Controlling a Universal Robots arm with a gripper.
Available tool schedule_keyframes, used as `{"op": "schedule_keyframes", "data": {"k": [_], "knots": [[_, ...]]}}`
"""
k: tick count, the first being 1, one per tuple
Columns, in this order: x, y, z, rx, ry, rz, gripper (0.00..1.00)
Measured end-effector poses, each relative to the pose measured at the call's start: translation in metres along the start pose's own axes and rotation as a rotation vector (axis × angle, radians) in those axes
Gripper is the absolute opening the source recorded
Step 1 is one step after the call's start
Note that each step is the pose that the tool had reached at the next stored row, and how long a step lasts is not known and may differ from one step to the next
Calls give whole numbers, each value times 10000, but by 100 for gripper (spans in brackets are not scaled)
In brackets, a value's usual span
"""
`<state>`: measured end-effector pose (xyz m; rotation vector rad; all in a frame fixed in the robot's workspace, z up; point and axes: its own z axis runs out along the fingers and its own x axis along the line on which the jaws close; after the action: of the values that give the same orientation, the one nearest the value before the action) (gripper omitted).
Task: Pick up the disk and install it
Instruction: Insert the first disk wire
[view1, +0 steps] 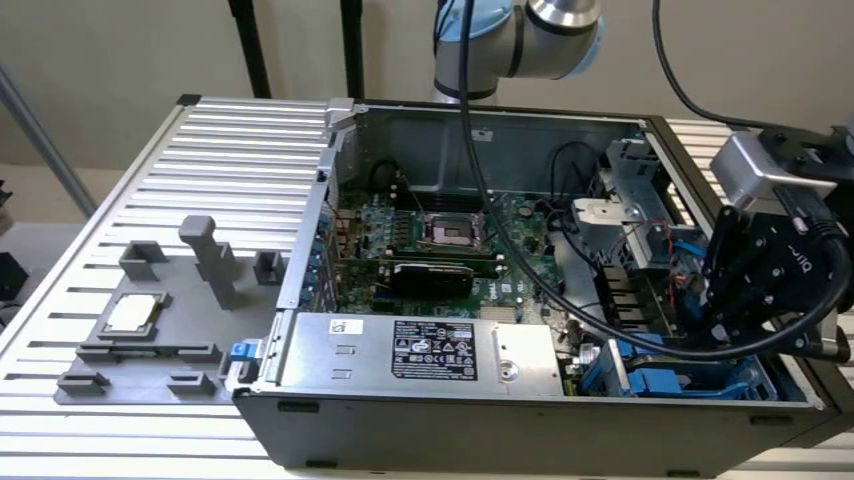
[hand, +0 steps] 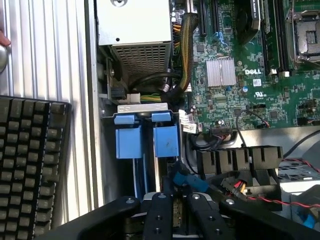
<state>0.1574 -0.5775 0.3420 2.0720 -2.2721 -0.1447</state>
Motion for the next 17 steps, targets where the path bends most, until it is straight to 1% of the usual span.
{"op": "schedule_keyframes", "data": {"k": [4,11,17], "knots": [[2,-3,19,-1,3,1,17],[-1,-23,21,-2,0,1,17],[-33,-26,21,-2,0,1,17]]}}
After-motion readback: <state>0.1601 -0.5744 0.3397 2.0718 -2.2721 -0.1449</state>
